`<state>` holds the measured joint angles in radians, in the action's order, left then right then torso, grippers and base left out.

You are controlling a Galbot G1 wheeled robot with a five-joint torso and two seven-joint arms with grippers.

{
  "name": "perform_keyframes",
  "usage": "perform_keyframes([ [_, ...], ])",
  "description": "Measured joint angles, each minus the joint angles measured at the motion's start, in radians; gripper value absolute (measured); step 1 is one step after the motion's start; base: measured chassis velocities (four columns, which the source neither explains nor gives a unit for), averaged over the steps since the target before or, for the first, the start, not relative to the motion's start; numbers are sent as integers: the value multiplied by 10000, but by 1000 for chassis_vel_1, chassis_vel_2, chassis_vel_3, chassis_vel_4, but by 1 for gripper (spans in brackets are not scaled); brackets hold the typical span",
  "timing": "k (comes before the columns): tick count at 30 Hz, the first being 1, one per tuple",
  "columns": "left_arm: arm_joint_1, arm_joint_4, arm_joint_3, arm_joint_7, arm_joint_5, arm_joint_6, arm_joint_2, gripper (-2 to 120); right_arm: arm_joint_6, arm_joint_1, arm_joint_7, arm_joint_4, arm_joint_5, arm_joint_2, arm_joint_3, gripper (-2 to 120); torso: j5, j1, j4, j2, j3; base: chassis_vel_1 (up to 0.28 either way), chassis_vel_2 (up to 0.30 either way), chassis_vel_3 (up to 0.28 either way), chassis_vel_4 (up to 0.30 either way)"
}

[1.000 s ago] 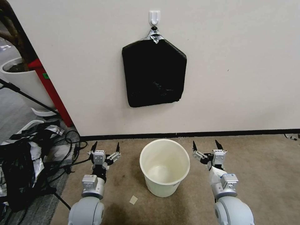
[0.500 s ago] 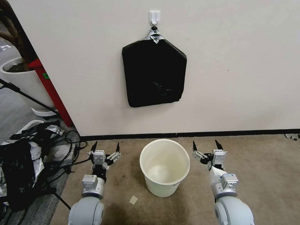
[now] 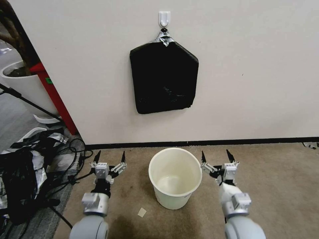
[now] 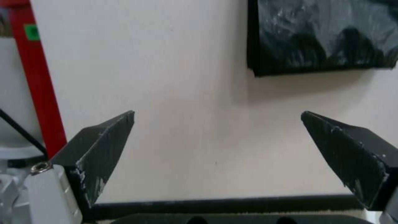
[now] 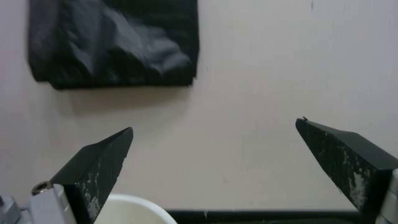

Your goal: Place a trash bag onto the trash bin.

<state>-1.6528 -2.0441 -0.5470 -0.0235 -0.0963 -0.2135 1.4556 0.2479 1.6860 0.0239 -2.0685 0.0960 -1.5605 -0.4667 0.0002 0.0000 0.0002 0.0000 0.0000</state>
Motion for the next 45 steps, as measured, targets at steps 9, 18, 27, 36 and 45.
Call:
perform_keyframes([
  [9, -1049, -414, 599, 378, -871, -1982, -196, 100, 1886, 885, 179, -362, 311, -459, 609, 100, 0, 0, 0, 0, 0, 0, 0, 0, 0],
  [18, -1146, -392, 720, 517, -892, -2132, -217, 100, 1719, 688, 180, -156, 59, -343, 519, 100, -1, 0, -2, 0, 0, 0, 0, 0, 0],
  [27, -1185, -286, 489, 517, -910, -2133, -160, 100, 997, 201, 106, -57, -1236, 235, 678, 100, 0, 0, -3, 0, 0, 0, 0, 0, 0],
  [36, -1101, -226, 556, 517, -876, -2066, -160, 100, -1264, -2154, -833, 146, -5704, 1570, 1208, 100, -1, 0, -4, 0, 0, 0, 0, 0, 0],
  [45, -1353, -443, 451, 515, -823, -2040, -190, 100, -3054, -5823, -1107, 1497, -9904, 1766, 1752, 100, -2, 0, -2, 0, 2, 0, 0, 0, 0],
])
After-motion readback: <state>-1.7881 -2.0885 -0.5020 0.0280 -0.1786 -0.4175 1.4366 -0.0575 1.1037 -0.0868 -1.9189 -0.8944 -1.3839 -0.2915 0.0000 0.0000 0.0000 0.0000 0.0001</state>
